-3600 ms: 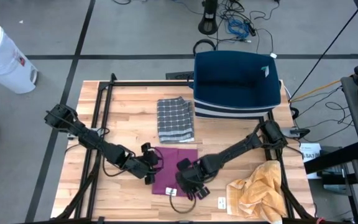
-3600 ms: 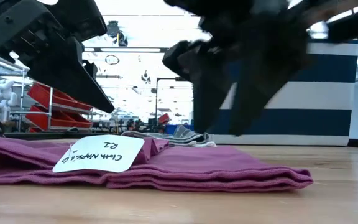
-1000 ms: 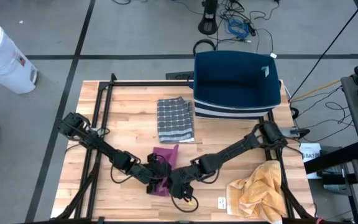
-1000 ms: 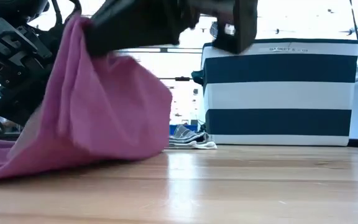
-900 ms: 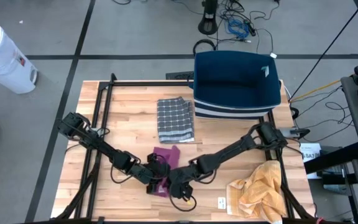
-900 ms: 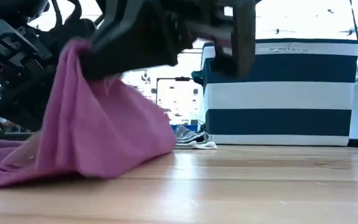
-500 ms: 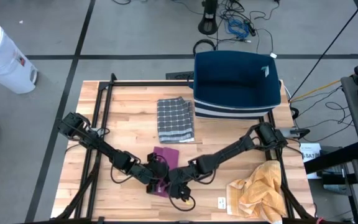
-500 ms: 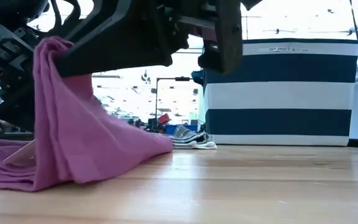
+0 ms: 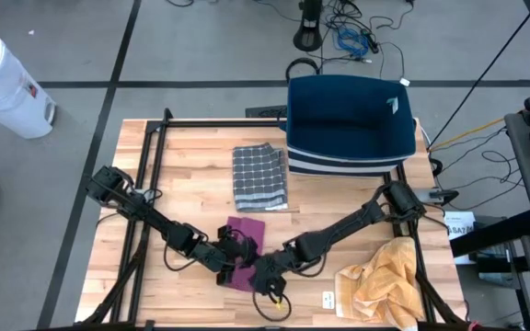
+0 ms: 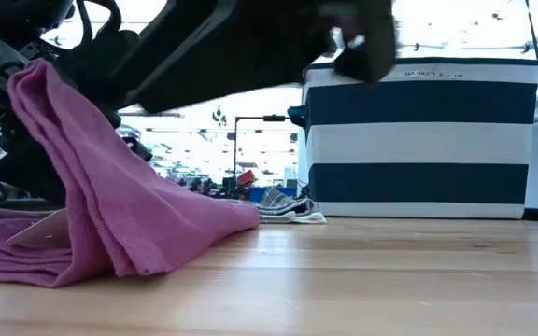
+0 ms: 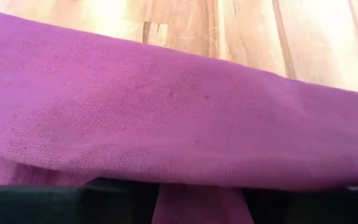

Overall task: Fold towel
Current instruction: Fold the pink towel

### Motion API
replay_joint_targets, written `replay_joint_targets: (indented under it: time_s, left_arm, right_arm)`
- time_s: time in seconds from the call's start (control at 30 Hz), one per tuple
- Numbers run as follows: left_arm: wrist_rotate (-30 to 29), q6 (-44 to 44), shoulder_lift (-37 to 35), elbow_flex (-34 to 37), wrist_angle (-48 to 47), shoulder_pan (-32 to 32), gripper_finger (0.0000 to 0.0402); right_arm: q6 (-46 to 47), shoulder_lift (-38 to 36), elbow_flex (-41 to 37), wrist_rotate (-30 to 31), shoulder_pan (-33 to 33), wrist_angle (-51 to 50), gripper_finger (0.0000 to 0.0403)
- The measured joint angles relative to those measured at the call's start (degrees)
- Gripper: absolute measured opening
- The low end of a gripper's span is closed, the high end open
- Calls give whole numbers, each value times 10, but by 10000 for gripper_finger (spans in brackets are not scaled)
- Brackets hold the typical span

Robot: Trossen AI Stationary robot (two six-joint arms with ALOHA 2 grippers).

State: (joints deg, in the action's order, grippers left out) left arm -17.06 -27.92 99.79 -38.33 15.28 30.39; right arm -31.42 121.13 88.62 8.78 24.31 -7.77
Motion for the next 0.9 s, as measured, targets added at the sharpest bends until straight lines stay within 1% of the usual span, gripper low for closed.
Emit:
replay_joint_targets:
  time_s: [0.1, 0.17, 0.27, 0.33, 0.4, 0.53, 0.63, 0.8, 0.9]
  left_arm:
    - [0, 0, 0, 0, -3, 0, 202]
    - [0, 0, 0, 0, -4, 0, 202]
    - [0, 1, 0, 0, -4, 0, 202]
    - [-1, 4, 0, 0, -5, 0, 202]
    - [0, 13, 0, 0, -5, 0, 202]
    - [-2, 15, -6, 0, -7, 0, 202]
    - [-4, 15, -17, 0, -6, 0, 202]
    - [-17, 31, -50, 0, -20, 4, 202]
    - [-36, 35, -76, 0, -56, 9, 202]
  right_arm:
    - [23, -18, 0, 49, 16, -35, 211]
    - [63, -27, 1, 85, 23, -80, 211]
    - [148, -26, 0, 88, 20, -169, 208]
    - [184, -15, 0, 86, 18, -198, 203]
    - [190, -5, 0, 83, 17, -203, 198]
    - [175, 11, 0, 71, 14, -155, 190]
    - [170, 24, 0, 48, 0, -148, 184]
    - [178, 41, 0, 29, -22, -148, 178]
    - [177, 47, 0, 28, -26, -141, 178]
